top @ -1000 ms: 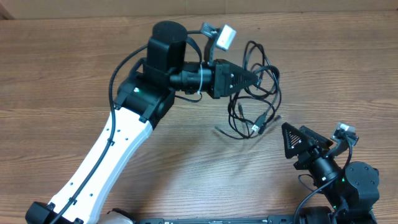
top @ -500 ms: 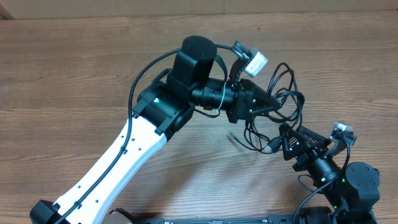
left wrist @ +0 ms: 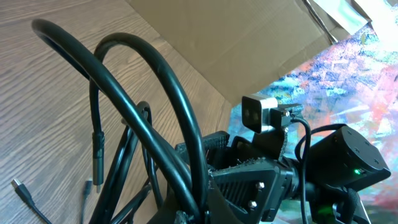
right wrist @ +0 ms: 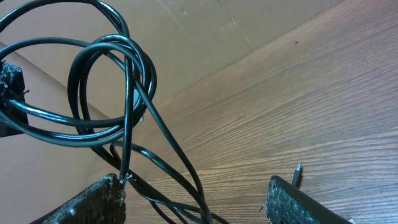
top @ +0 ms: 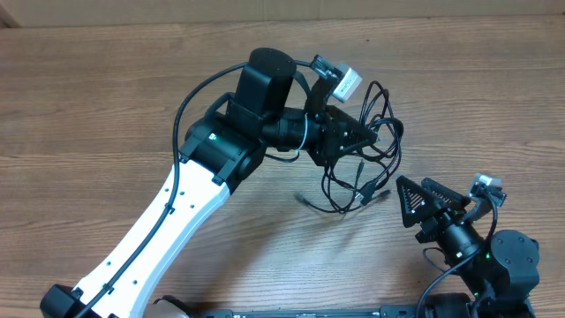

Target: Untangle cables

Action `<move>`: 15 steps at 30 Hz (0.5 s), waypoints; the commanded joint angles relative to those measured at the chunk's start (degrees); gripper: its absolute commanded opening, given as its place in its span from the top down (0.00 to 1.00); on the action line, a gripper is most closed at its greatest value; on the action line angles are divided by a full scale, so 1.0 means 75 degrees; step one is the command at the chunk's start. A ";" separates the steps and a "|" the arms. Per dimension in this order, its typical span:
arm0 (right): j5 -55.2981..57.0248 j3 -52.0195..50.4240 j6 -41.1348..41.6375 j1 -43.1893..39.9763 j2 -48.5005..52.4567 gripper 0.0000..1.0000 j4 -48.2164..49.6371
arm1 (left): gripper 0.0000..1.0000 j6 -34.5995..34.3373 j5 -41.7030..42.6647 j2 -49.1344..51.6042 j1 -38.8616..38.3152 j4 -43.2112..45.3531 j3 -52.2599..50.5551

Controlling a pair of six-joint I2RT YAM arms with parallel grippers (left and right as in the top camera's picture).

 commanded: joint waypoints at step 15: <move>0.1746 0.0067 0.0402 -0.0020 -0.0012 0.24 -0.0810 | 0.96 0.0000 0.1169 -0.0111 -0.0490 0.0090 0.0201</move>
